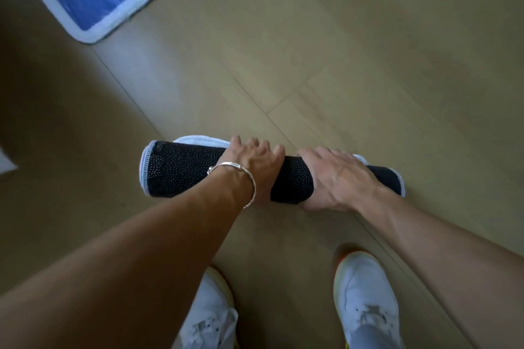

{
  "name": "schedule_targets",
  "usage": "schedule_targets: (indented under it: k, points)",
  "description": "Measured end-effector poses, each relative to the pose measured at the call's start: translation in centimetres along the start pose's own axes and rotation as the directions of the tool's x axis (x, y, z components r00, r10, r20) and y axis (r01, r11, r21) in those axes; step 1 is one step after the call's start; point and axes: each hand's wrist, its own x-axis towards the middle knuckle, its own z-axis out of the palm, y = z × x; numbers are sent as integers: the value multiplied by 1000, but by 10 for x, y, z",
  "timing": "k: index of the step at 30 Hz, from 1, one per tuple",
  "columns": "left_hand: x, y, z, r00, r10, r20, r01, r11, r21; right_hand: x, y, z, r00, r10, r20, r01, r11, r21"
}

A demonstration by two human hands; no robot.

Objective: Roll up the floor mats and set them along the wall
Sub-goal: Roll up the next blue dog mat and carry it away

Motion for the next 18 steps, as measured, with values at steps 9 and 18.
schedule_targets:
  k: [9, 18]
  points:
    - [-157, -116, -266, 899, -132, -418, 182, 980, 82, -115, -90, -287, 877, -177, -447, 109, 979, -174]
    - [-420, -86, -526, 611, -12, -792, 296, 931, 214, -414, -167, -500, 581, -298, -757, -2, 930, -368]
